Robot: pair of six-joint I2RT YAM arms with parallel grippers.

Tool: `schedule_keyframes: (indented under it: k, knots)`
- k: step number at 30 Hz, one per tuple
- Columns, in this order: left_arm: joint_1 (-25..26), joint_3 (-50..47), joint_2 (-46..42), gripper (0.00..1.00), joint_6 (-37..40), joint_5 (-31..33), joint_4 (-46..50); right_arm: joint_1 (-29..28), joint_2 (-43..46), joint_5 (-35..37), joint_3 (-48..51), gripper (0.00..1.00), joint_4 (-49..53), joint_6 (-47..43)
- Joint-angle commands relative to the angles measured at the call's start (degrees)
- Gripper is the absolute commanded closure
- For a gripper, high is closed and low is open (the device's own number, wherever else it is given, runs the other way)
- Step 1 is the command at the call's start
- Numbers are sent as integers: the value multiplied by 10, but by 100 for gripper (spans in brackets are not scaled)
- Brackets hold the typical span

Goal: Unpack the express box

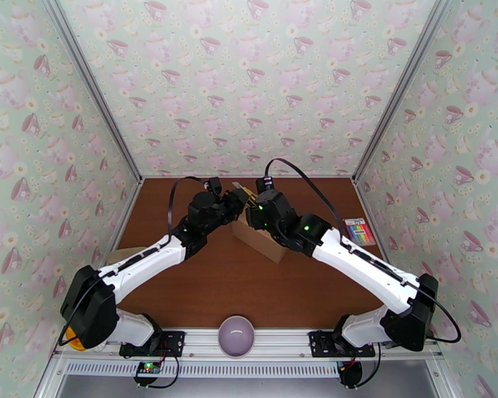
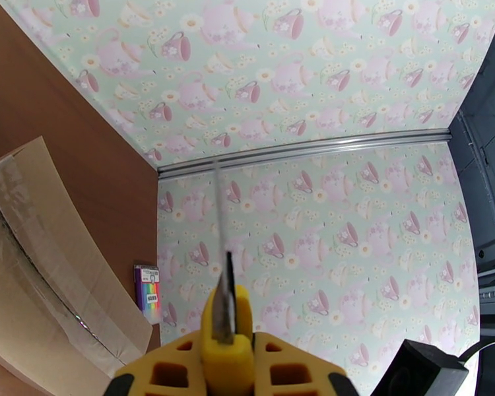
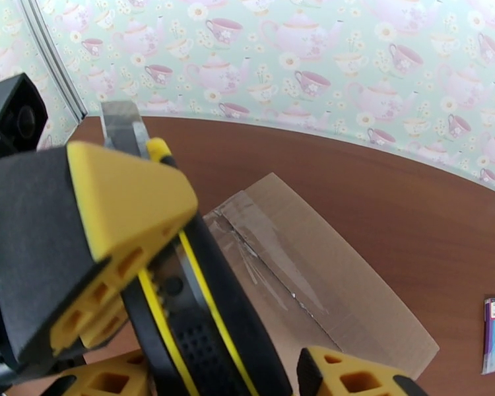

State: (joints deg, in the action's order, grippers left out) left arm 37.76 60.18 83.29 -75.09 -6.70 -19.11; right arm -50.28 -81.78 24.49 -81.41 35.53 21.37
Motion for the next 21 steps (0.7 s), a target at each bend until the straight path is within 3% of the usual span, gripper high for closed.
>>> schedule_keyframes:
  k: [1,4,11,21]
  knots:
    - [3,2,4,100,-9,-15,-4,1,-4,7,-22,41,-19,-1]
    - [4,3,5,100,-11,-16,-3,2,-8,8,-23,40,-21,-1]
    - [3,2,6,100,-13,-17,1,5,-13,4,-26,70,-22,-3]
    - [3,-2,4,100,-15,-11,6,5,-13,3,-26,89,-9,-3]
